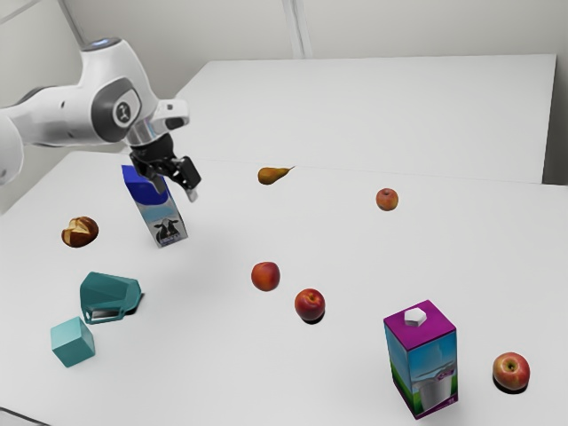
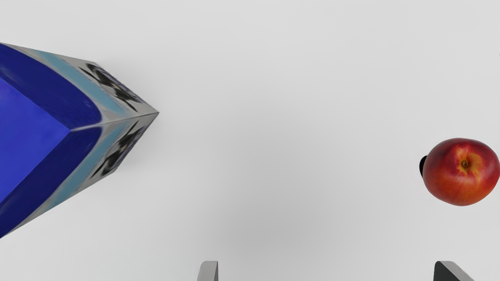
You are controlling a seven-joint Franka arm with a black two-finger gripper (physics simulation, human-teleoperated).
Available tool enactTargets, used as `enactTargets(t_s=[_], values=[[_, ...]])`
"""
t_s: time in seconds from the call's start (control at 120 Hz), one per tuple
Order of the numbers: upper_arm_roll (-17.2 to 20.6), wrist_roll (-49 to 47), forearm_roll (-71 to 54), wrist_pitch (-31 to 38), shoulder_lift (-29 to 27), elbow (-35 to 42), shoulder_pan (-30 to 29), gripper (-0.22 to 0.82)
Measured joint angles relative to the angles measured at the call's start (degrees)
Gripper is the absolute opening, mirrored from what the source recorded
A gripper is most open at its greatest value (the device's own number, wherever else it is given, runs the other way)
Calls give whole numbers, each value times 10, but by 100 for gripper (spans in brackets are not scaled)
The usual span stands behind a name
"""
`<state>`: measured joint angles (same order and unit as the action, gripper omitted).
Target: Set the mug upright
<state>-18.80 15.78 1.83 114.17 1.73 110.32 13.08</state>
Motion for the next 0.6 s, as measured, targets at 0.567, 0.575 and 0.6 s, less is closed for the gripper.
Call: enactTargets(t_s=[0.567, 0.575, 0.6], values=[[-57, 40, -14, -72, -45, 87, -24, 60], [-58, 41, -14, -73, -45, 87, -24, 60], [-60, 44, -16, -75, -45, 88, -23, 60]])
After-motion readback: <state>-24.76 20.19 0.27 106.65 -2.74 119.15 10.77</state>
